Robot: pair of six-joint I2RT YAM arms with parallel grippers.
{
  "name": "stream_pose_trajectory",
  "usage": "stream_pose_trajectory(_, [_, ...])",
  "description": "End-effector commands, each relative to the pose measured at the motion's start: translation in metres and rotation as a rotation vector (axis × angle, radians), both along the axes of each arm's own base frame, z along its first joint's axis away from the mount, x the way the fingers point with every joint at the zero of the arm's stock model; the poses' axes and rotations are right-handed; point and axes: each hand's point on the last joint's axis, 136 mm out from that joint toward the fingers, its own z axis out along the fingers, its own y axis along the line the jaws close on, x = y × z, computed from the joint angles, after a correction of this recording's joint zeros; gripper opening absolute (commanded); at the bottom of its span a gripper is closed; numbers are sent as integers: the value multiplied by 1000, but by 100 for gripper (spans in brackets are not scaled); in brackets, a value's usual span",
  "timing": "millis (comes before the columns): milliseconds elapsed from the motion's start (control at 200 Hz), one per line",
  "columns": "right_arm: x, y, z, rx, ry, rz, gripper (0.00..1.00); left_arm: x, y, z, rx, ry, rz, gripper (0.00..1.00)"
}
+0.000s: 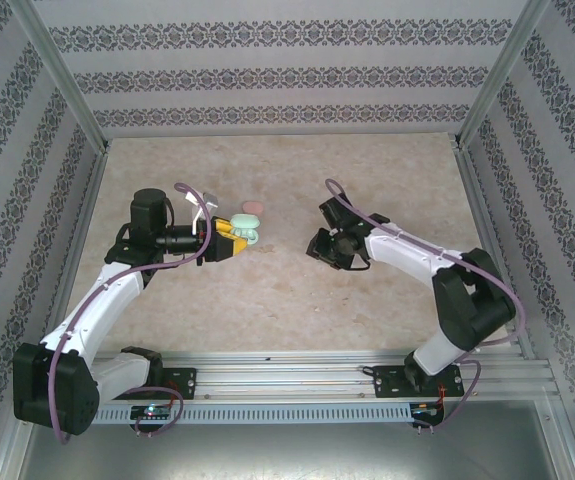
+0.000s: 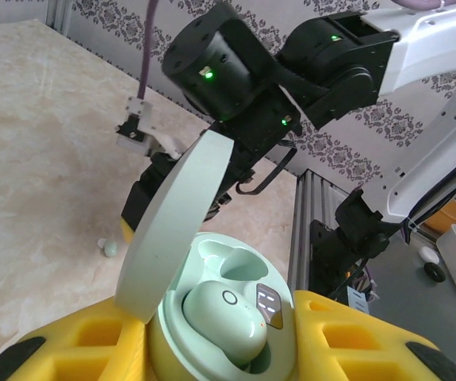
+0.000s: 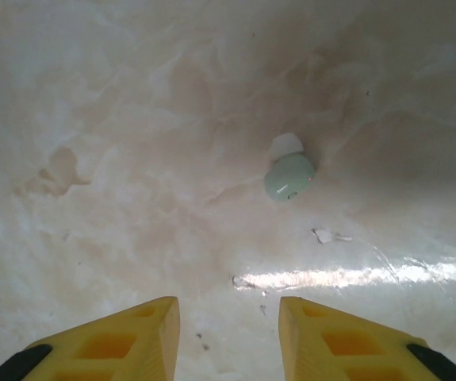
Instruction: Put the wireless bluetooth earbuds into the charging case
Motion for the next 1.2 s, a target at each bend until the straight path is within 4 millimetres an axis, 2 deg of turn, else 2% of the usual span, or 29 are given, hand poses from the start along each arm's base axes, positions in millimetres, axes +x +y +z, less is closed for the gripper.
stream_pose_trajectory(0, [28,7,9,-25,-63,94,31,-1,3,4,-1,-33,2,30])
stream_pose_trajectory(140, [51,11,-3,-40,-26,180,24,-3,3,5,-4,-33,2,30])
stream_pose_trajectory(350, [61,6,-30,-72,64,256,20,-7,3,8,-19,-44,-3,30])
stream_pose_trajectory(460, [58,1,-44,-76,98,287,20,-7,3,9,-22,-43,-3,30])
stream_pose_trajectory(669, [44,-4,-59,-64,134,336,20,-7,2,13,-43,-56,-13,30])
stream_pose_trajectory(909, [31,-14,-63,-65,161,300,19,-7,1,15,-52,-60,-15,30])
stream_pose_trajectory(1194, [21,-23,-59,-85,176,268,21,-7,1,14,-51,-58,-14,31])
